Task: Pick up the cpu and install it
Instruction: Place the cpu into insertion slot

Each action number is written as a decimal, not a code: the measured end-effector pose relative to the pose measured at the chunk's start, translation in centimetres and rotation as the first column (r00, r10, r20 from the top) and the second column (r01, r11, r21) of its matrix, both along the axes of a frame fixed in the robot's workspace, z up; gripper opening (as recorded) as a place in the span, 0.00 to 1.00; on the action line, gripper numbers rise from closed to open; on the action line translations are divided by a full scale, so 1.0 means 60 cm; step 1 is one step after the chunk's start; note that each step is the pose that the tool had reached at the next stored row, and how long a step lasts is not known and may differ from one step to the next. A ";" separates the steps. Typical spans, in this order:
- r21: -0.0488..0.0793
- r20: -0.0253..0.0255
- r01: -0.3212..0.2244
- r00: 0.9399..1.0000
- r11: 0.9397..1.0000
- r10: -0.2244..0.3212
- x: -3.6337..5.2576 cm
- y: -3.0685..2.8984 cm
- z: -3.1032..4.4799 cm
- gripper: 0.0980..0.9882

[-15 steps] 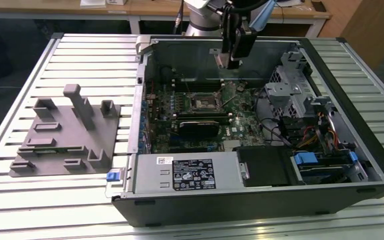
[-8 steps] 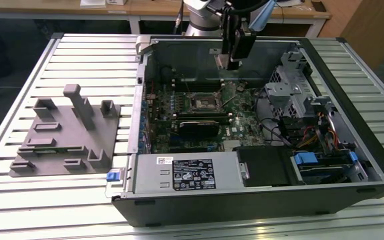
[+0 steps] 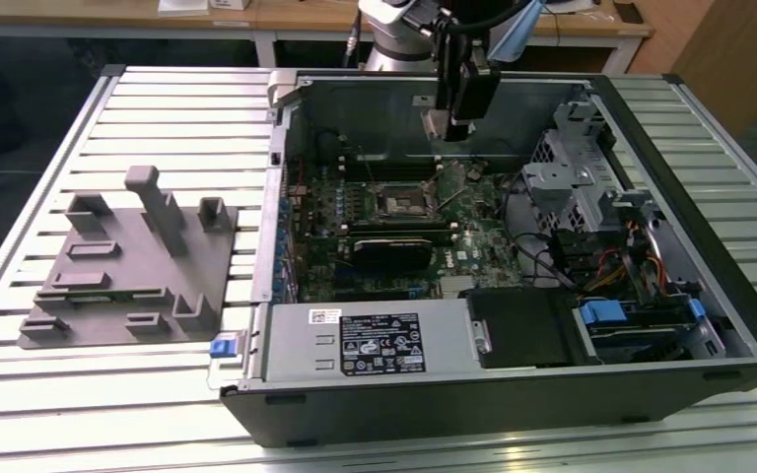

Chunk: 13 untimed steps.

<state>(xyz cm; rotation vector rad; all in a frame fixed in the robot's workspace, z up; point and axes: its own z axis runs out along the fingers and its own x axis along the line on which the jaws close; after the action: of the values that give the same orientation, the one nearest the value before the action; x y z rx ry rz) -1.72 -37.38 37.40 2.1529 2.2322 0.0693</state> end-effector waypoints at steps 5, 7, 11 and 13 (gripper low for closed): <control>0.000 0.000 0.028 1.000 1.000 -0.028 -0.009 0.0000 -0.005 0.49; -0.002 0.000 0.036 0.999 0.999 -0.036 -0.015 0.0015 -0.009 0.49; -0.010 0.000 0.036 0.999 0.999 -0.036 -0.018 0.0154 -0.019 0.49; -0.012 0.000 0.036 0.999 0.999 -0.036 -0.019 0.0272 -0.024 0.49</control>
<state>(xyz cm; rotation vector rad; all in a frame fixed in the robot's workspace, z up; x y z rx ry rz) -2.84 -35.75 35.98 2.1859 2.1873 0.0549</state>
